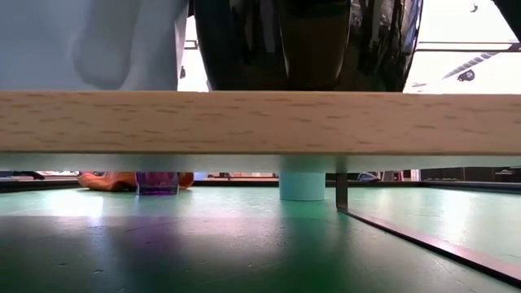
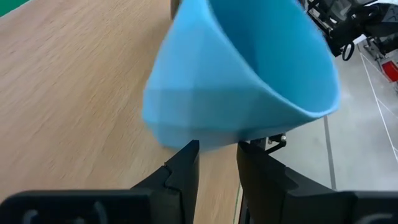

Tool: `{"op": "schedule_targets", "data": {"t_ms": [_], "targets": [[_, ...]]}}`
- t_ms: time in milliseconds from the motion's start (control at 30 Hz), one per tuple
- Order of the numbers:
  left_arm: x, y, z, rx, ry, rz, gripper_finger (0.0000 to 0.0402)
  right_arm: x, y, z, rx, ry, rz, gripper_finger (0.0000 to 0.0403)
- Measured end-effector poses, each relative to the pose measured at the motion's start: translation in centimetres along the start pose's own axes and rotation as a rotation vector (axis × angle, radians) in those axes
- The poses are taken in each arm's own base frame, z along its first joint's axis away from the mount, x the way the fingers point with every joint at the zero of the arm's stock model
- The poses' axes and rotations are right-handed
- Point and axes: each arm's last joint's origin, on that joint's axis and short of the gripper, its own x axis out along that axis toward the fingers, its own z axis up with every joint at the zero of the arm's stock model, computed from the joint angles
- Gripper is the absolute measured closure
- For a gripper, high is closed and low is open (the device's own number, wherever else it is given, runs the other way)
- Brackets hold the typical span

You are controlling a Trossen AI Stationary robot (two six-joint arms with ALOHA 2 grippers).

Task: Stack small to large cups/mugs on shelf
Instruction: Put the blue mug on the shelf

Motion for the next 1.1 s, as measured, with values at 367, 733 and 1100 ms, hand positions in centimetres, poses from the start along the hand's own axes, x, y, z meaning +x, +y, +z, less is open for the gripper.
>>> {"op": "schedule_targets", "data": {"t_ms": [367,733,1100], "targets": [[0.1,1.2,0.5,0.005,-0.022,0.033,0.0309,0.0,-0.1,0.0,-0.009,0.017,0.01,0.0394],[0.0,1.6,0.9,-0.006,-0.025,0.035,0.0309,-0.1,-0.6,0.4,-0.047,0.02,-0.003,0.0394],[-0.6,1.4,-0.2,0.003,0.039,0.005,0.0309,-0.8,-2.6,2.5,-0.031,-0.026,-0.046,0.0394]]}}
